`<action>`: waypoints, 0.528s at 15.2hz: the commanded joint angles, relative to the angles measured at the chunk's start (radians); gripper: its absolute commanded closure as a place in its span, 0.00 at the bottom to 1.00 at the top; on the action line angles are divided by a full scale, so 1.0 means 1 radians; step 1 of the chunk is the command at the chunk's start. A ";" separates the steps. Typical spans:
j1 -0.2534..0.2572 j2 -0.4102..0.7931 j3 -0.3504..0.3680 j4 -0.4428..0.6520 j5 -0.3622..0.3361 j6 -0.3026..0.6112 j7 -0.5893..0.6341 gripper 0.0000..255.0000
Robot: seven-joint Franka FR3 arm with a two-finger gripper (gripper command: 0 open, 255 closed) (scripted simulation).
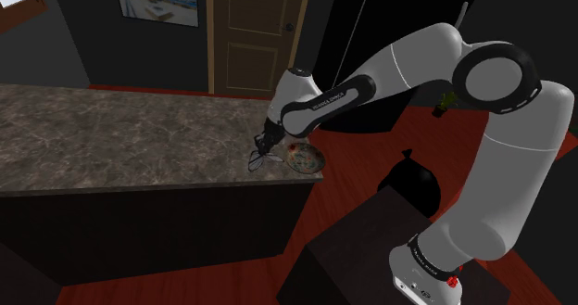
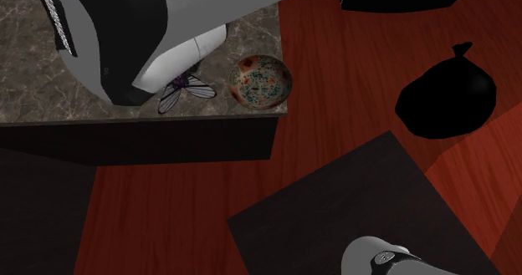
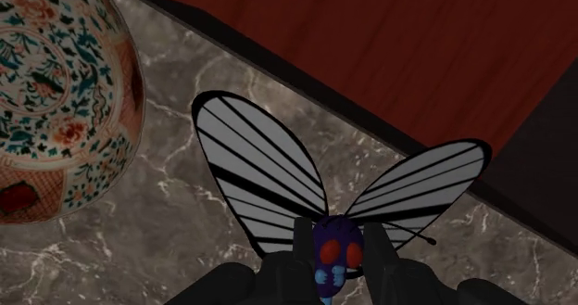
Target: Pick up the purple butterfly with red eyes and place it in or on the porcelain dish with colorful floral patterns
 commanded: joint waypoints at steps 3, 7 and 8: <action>-0.010 -0.043 0.011 0.000 0.018 -0.042 -0.010 1.00; -0.076 -0.092 0.015 -0.063 0.057 -0.032 -0.098 1.00; -0.097 -0.107 0.014 -0.082 0.071 -0.029 -0.129 1.00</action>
